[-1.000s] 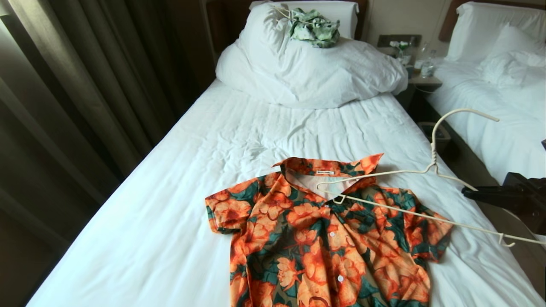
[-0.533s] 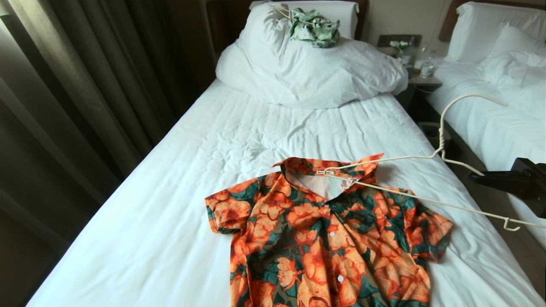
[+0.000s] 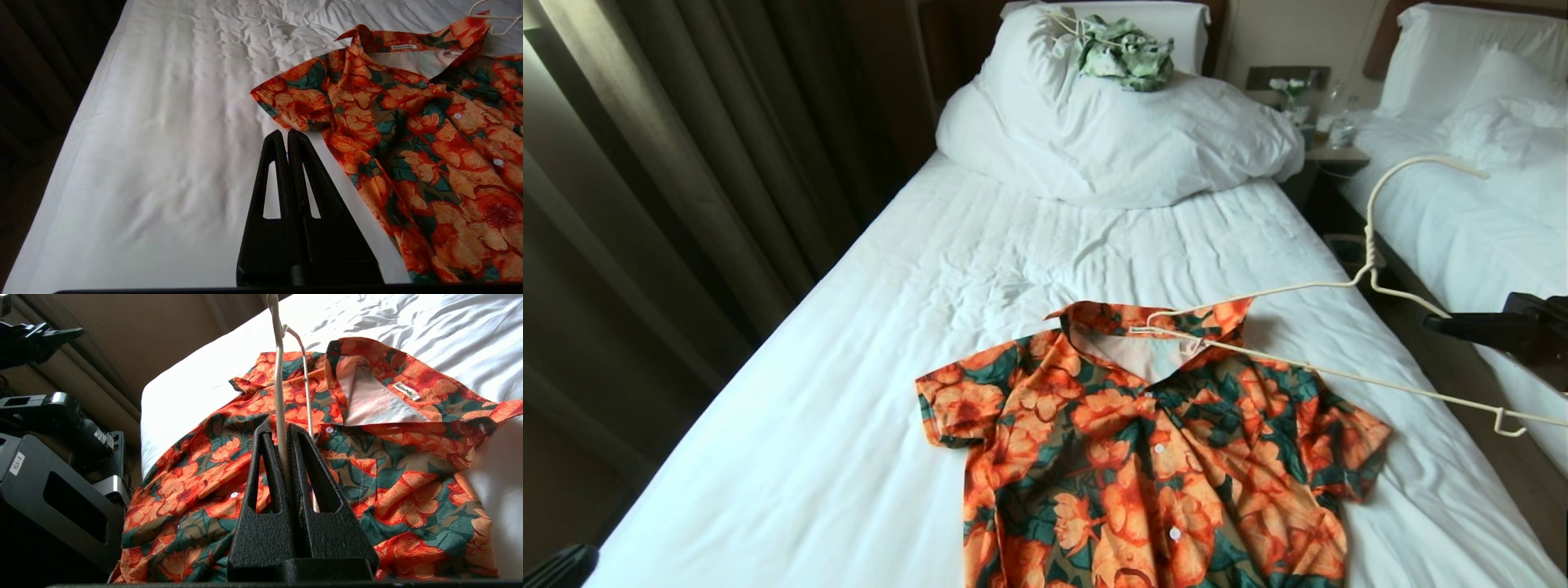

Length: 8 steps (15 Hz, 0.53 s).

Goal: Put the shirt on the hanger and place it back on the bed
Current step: Lift the shirt and hanger

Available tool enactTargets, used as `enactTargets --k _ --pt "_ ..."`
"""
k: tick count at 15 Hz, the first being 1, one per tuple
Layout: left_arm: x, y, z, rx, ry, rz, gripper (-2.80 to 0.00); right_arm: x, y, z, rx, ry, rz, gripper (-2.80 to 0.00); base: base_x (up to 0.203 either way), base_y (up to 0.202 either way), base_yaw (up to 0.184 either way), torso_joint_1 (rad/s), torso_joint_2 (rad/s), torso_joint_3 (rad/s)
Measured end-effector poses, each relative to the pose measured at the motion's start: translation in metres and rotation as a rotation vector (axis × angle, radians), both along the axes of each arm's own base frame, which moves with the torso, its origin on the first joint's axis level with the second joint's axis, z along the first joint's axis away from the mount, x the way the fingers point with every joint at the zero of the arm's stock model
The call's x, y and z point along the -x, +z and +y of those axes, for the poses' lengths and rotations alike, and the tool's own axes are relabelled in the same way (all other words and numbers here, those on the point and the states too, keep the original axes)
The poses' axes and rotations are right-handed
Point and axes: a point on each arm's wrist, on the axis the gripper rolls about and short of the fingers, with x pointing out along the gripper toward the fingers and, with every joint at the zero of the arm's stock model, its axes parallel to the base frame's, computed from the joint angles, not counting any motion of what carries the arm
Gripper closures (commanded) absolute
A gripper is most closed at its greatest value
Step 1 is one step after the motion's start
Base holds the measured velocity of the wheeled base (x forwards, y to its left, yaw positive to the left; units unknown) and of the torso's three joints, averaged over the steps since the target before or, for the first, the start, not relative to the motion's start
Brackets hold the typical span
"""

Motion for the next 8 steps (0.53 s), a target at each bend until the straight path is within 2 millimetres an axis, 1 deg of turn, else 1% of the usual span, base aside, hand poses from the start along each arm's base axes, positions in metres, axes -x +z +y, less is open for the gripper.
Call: enactTargets --k 2,3,6,8 --pt "-0.030 0.012 -0.002 0.056 -0.077 0.099 0.00 -0.001 0.003 -0.002 -0.001 -0.004 0.001 0.00 0.000 0.000 0.000 0.000 0.00 0.000" --pt "-0.052 0.015 -0.004 0.083 -0.122 0.171 0.00 0.000 0.005 -0.005 0.001 -0.015 -0.004 0.00 0.000 0.000 0.000 0.000 0.00 0.000" --pt "-0.116 0.010 -0.017 0.134 -0.242 0.354 0.00 0.002 0.010 -0.016 -0.007 -0.055 0.011 0.00 0.000 0.000 0.000 0.000 0.00 0.000" --pt "-0.164 0.003 -0.034 0.158 -0.315 0.442 0.00 0.001 0.015 -0.024 -0.024 -0.079 0.041 0.00 0.000 0.000 0.000 0.000 0.00 0.000"
